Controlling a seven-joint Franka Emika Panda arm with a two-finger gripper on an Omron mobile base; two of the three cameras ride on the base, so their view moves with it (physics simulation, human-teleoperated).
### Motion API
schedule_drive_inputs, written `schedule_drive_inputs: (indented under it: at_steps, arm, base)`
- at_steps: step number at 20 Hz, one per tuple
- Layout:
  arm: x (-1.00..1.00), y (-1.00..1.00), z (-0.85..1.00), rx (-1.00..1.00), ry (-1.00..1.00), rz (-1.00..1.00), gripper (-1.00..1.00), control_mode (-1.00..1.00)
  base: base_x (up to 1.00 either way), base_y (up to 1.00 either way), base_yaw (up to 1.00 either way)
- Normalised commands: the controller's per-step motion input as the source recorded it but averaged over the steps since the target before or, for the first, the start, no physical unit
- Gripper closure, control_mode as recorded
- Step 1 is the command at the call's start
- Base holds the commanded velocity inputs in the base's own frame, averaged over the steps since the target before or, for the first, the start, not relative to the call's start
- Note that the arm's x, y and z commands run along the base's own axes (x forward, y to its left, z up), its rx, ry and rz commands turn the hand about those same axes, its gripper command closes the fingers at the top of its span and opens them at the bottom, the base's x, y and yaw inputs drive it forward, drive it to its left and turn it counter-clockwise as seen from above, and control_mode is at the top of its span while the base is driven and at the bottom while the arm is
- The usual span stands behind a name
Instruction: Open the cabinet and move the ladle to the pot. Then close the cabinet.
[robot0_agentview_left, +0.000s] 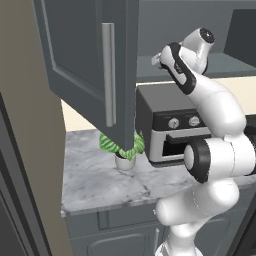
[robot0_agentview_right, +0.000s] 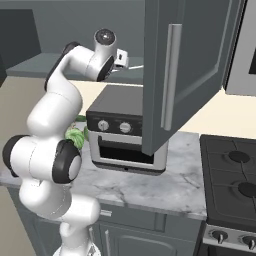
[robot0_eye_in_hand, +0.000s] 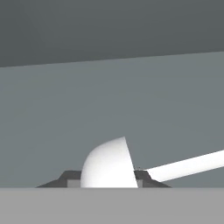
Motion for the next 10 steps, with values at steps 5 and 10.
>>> schedule_drive_inputs:
  at_steps: [5,10]
  arm:
    - [-0.23,0.0,-0.01,-0.01,0.0,0.0,1.0,-1.0]
    - [-0.93,0.0,0.04,0.0,-0.08,0.0,1.0,-1.0]
  base:
    - [0.0,0.0,0.0]
    - [0.0,0.0,0.0]
